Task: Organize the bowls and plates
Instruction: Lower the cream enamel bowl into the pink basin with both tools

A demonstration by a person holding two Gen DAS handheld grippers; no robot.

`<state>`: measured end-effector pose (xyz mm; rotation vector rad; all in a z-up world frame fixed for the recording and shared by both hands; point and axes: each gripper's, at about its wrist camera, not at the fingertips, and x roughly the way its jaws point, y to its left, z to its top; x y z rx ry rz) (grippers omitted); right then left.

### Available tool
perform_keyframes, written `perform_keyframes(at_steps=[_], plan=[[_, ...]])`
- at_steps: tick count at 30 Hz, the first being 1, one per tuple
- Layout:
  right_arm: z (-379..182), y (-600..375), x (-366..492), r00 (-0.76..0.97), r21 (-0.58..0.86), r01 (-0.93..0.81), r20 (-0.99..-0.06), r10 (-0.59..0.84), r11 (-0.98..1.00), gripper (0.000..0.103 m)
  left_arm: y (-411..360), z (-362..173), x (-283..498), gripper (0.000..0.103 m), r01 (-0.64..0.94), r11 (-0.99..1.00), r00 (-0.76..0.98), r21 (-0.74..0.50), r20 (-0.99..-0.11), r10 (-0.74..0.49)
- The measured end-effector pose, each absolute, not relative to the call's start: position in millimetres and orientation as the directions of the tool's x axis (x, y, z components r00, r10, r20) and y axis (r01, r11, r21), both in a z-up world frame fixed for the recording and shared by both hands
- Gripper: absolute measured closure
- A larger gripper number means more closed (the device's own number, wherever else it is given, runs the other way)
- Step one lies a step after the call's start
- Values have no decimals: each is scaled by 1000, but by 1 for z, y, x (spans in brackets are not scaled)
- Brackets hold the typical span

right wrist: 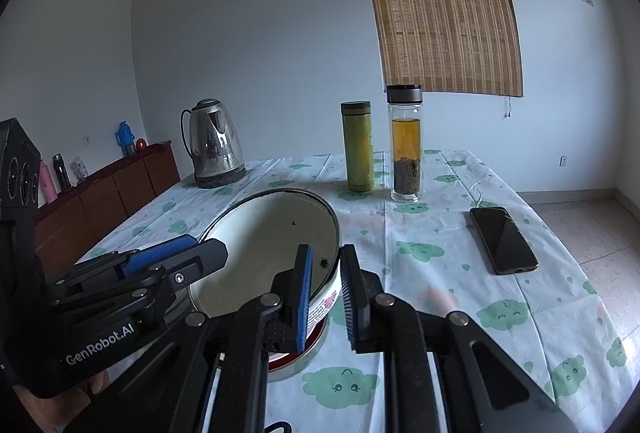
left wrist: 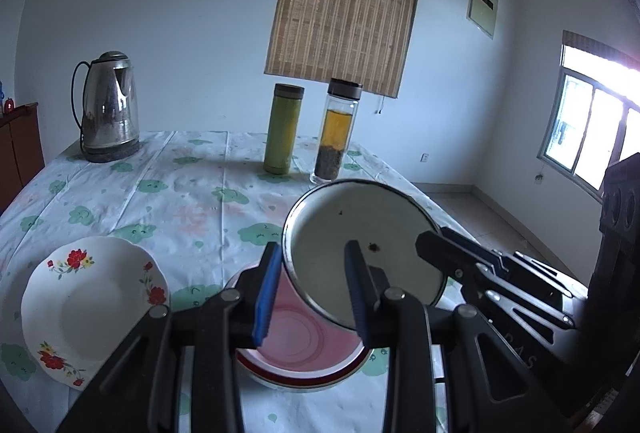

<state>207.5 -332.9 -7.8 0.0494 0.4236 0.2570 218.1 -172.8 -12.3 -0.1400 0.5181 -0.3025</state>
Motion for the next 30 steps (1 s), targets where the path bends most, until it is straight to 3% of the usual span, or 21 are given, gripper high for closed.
perform_keyframes(at_steps=[30], plan=[[-33, -307, 227, 826, 97, -251, -497, 265, 963, 87, -152, -33, 231, 72, 184, 956, 795, -229, -537, -282]])
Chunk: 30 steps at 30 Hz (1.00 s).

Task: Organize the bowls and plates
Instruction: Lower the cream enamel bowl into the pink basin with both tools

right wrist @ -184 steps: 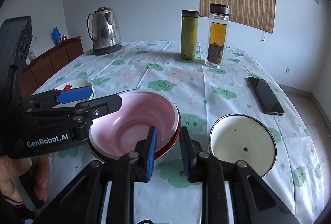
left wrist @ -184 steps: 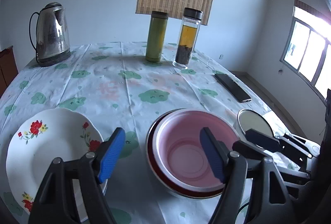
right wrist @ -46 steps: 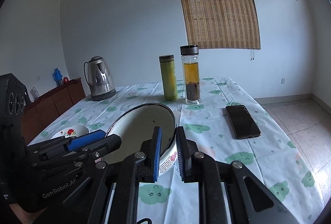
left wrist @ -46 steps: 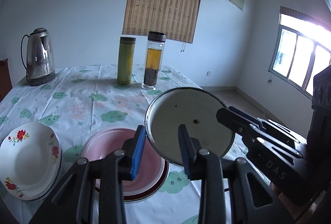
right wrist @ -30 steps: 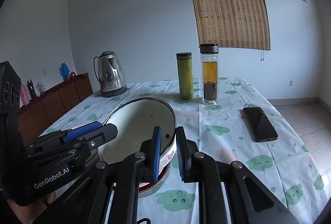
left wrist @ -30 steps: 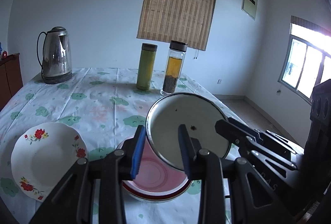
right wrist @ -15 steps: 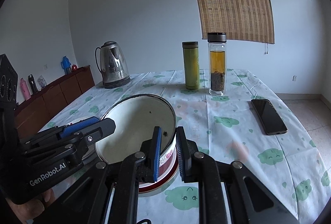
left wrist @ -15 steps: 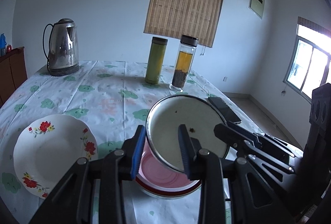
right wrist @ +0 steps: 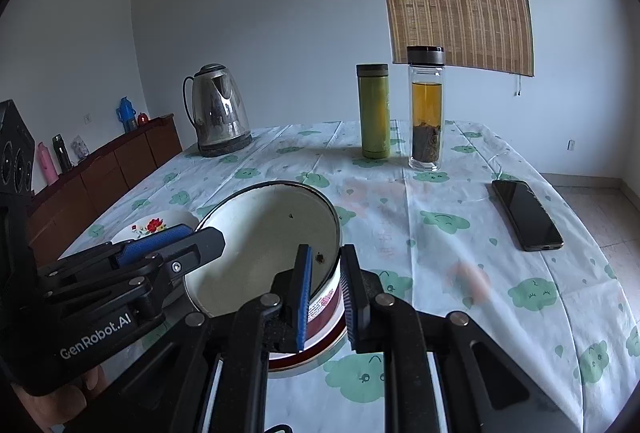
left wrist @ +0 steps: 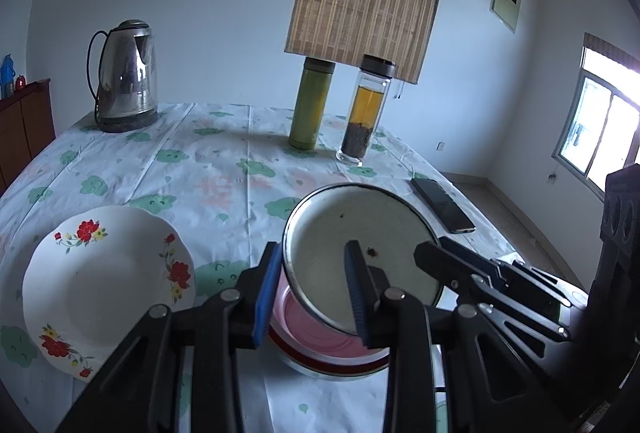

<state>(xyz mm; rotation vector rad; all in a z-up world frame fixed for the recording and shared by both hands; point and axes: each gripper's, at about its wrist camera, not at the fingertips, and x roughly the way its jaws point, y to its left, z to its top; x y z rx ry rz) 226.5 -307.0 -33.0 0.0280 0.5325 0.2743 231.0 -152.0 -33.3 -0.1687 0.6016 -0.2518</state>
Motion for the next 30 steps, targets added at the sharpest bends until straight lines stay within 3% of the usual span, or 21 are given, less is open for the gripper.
perform_keyframes(at_steps=[30], plan=[[-48, -303, 235, 794, 96, -247, -551, 258, 964, 87, -150, -49, 243, 72, 163, 960, 759, -228, -593, -269]])
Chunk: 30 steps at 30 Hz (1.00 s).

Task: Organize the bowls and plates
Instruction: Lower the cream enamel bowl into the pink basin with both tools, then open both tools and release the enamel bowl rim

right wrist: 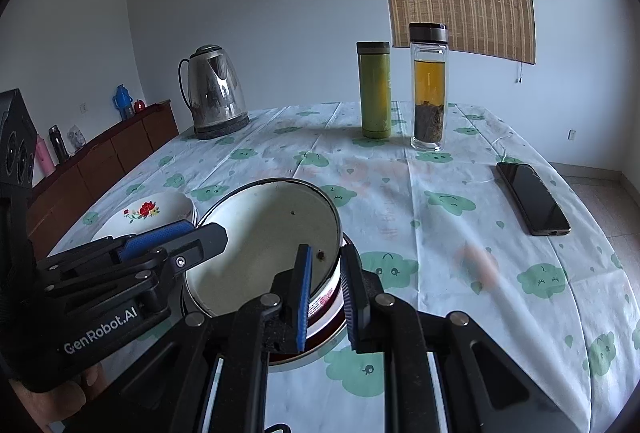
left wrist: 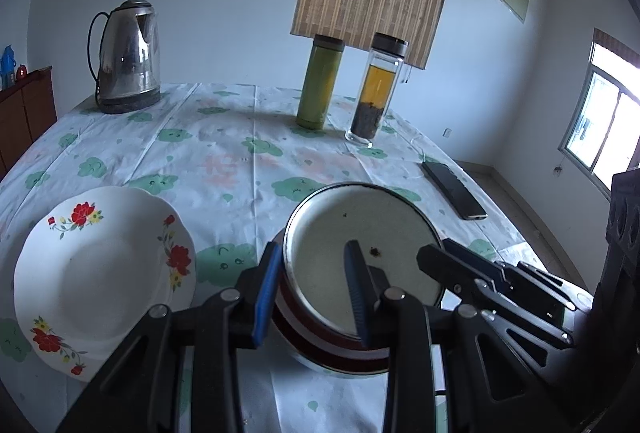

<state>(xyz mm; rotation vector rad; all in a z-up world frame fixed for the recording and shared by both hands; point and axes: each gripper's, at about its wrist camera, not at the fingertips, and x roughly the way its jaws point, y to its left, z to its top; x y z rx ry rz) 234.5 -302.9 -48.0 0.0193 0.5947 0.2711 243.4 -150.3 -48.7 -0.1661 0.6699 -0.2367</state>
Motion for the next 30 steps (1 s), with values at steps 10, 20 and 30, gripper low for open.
perform_keyframes(at_steps=[10, 20, 30], plan=[[-54, -304, 237, 782, 104, -245, -566, 260, 964, 86, -151, -52, 245, 72, 164, 961, 752, -224, -602, -269], [-57, -304, 236, 774, 119, -261, -568, 282, 958, 85, -151, -54, 247, 72, 156, 964, 746, -217, -614, -259], [-59, -308, 234, 774, 143, -269, -556, 302, 952, 85, -153, -54, 246, 71, 166, 962, 741, -215, -617, -266]])
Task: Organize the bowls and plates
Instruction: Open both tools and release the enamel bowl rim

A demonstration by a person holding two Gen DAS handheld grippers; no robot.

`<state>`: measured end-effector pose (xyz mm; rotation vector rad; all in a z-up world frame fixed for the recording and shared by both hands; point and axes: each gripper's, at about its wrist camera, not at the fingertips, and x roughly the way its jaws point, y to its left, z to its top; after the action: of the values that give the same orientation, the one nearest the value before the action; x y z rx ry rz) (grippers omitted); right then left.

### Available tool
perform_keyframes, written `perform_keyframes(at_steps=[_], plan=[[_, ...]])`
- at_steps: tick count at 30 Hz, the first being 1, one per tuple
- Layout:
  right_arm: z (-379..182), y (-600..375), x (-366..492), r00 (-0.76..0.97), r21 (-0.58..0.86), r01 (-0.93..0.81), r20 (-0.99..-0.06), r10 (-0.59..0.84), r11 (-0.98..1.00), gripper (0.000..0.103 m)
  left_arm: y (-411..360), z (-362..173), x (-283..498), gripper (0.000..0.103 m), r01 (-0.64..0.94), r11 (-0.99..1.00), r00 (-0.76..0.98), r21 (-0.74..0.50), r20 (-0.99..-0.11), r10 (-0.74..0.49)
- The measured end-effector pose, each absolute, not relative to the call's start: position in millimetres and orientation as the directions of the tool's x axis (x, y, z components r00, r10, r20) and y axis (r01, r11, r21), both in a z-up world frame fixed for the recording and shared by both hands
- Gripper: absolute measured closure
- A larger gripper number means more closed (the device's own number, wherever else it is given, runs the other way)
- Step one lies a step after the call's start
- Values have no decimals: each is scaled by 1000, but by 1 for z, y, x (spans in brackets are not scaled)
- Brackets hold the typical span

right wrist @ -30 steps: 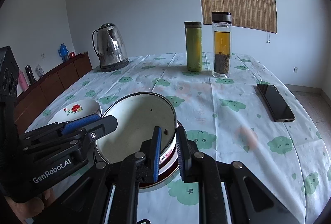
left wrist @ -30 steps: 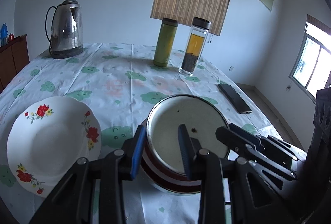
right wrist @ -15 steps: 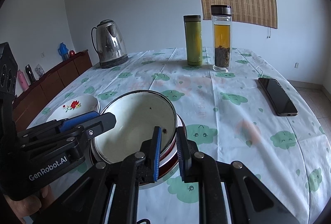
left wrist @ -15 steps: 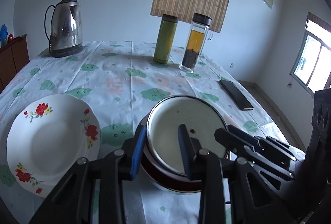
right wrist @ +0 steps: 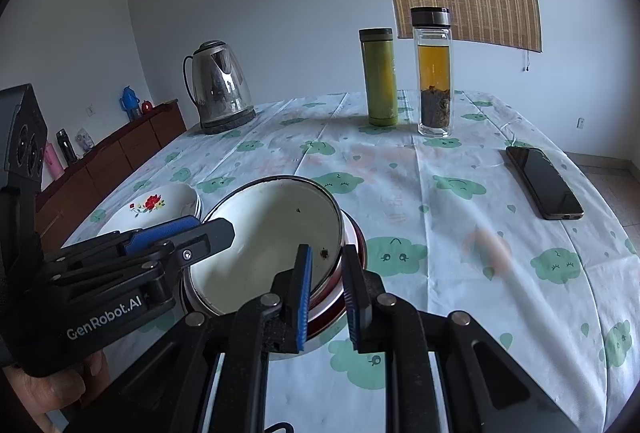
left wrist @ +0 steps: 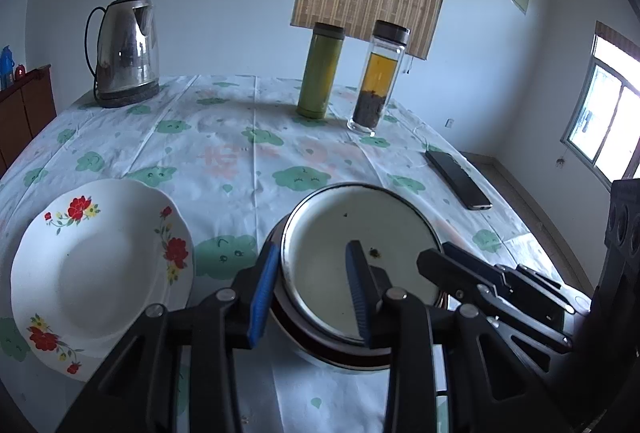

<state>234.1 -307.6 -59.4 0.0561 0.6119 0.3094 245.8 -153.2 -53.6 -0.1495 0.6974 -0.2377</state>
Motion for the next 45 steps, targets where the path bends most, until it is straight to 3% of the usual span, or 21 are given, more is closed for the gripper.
perform_keyframes(at_steps=[25, 27, 32, 45], plan=[[-62, -318, 238, 794, 171, -244, -530, 298, 955, 84, -153, -52, 246, 65, 176, 958, 745, -227, -606, -280], [-63, -319, 238, 794, 169, -243, -531, 296, 955, 83, -152, -53, 246, 62, 172, 958, 745, -229, -606, -279], [-66, -323, 240, 796, 178, -225, -533, 286, 958, 67, -152, -54, 246, 59, 175, 959, 743, -224, -609, -278], [-68, -326, 240, 802, 187, -230, -519, 295, 955, 66, -156, -59, 247, 51, 176, 964, 735, -199, -625, -263]])
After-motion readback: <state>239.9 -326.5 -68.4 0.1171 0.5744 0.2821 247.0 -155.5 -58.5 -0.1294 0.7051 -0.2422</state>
